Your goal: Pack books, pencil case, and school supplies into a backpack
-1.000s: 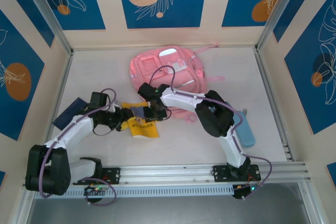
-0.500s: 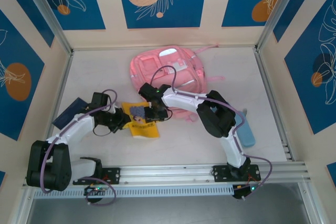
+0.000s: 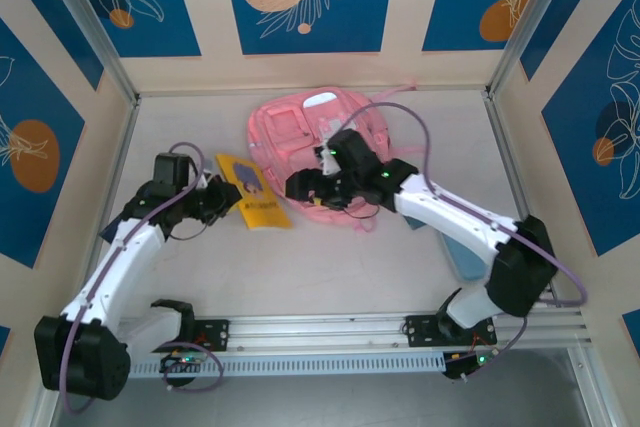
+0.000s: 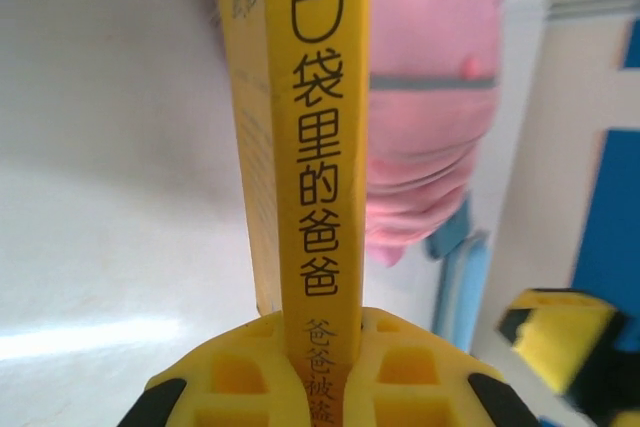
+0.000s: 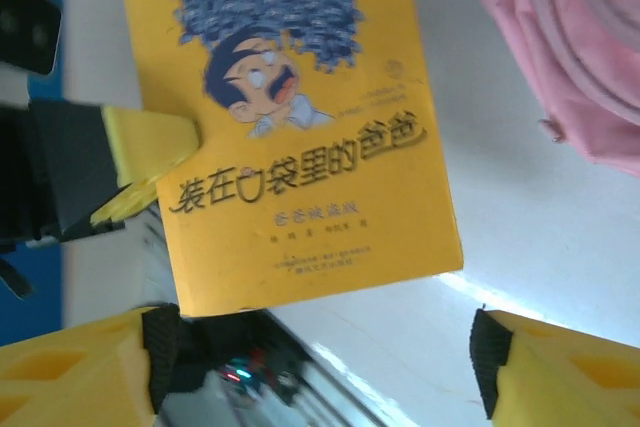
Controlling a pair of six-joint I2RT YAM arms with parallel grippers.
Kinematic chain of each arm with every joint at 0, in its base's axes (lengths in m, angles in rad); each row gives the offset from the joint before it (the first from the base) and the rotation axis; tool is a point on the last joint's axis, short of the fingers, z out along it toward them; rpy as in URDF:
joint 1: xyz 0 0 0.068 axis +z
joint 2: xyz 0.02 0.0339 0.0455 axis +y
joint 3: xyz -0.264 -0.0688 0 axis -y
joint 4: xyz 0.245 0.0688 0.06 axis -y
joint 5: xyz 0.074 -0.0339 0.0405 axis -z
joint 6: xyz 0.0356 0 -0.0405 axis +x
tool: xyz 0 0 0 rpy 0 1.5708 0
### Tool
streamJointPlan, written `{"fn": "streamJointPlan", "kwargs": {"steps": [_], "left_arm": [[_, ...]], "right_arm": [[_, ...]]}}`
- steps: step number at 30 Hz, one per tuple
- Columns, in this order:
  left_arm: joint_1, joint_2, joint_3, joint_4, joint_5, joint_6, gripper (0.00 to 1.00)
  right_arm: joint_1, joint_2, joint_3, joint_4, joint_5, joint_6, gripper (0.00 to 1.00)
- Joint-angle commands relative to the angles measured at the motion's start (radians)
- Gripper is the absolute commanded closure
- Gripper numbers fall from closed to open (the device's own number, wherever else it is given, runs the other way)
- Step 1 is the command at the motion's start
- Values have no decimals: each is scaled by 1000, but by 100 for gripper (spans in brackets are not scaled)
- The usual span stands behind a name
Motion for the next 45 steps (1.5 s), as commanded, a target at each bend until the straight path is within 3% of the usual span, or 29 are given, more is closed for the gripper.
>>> {"fn": "streamJointPlan", "kwargs": {"steps": [1, 8, 13, 27, 33, 42, 45], "left_arm": [[-9, -57, 45, 174, -21, -152, 100], [-55, -69, 39, 446, -135, -400, 100], [-107, -47, 22, 564, -210, -476, 100], [-166, 4, 9, 624, -244, -530, 100], [-171, -6, 1, 609, -244, -536, 100], [-174, -48, -19, 513, -259, -521, 100], [-175, -58, -32, 503, -248, -516, 100]], "right_arm": [[-74, -77, -162, 292, -126, 209, 15], [-156, -118, -300, 630, -257, 512, 1], [-134, -52, -346, 949, -250, 727, 1], [-94, 170, -228, 1173, -197, 952, 0], [-91, 190, -245, 1197, -162, 976, 18], [-97, 184, -275, 1233, -142, 981, 58], [-99, 170, -289, 1223, -125, 966, 75]]}}
